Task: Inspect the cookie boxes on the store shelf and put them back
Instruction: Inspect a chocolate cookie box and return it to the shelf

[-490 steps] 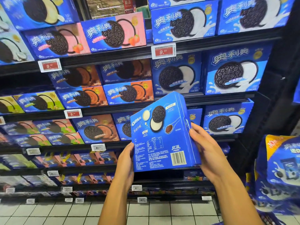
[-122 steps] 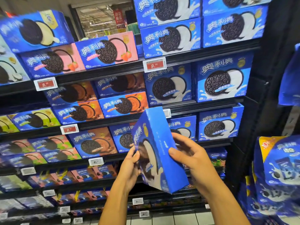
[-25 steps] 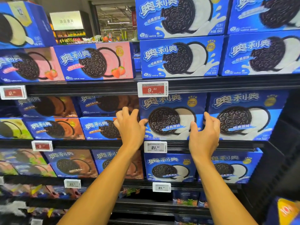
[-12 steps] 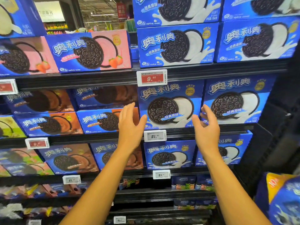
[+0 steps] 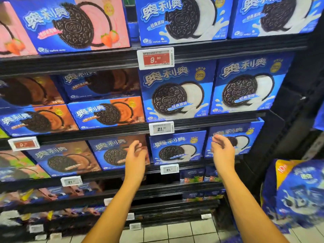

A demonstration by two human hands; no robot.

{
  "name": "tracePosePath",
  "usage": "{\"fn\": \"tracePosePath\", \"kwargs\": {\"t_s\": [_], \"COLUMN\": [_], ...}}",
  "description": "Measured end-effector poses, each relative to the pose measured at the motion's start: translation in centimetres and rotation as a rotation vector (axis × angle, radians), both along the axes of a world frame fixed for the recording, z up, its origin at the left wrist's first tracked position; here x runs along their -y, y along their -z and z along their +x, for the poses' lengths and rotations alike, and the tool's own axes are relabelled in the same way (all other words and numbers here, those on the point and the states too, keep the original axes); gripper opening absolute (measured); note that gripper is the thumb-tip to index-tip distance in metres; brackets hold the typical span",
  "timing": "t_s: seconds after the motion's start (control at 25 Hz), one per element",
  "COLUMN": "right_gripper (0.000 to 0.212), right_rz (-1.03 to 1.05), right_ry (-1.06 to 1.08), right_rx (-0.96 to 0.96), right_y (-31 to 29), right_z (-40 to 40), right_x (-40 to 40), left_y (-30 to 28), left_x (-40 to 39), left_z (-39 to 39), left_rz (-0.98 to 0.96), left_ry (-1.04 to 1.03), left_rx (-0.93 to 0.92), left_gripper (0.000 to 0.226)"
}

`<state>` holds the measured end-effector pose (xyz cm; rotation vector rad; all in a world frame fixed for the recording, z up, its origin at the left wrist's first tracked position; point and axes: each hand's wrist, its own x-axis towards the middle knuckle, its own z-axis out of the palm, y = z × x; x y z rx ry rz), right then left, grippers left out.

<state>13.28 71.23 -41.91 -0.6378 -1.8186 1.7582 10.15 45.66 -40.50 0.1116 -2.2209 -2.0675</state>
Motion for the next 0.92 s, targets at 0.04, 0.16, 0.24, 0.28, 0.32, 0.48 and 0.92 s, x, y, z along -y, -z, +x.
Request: {"fn": "tracePosePath", "kwargs": {"t_s": [0.04,0.16,0.24,0.28,0.32,0.48,0.92], "right_gripper": [0.028,0.038,0.042,0.043,0.044,0.053,0.042], "right_rz": [0.032,0.077,0.072,0.072,0.07,0.067,0.026], "right_ry": [-0.03,-0.081,-0.105,-0.117,-0.125,-0.154,-0.297], "right_rx": [0.046,0.094,0.101,0.106,0.111,0.129,0.081], "right_y": [0.5,0.7,0.6,0.6,0.6,0.7,2.1], "right_z": [-0.2,-1.3,-2.0,-2.2,-2.5,-2.7,0.8], "right_x": [0.1,0.4,0.4,0.4,0.4,0.4,-0.6], "left_y": [0.5,0.9,0.7,0.6,0.6,0.9,1.4], "left_x": [-0.3,-1.3,-1.8,-2.0,-2.2,-2.2,-2.4], "left_z": [-0.5,-2.1,-2.9,-3.2,-3.4,-3.4,1.5], "left_rz": [-0.035,-0.119,-0.171,-0.181,-0.182,-0.168,0.018], "left_ry": [0.044,0.128,0.152,0.157,0.156,0.181,0.123], "left_rx": [0.066,0.148,0.145,0.145,0.144,0.15,0.109], "left_gripper": [0.043,0.057,0.059,0.056,0.049,0.048,0.042]}}
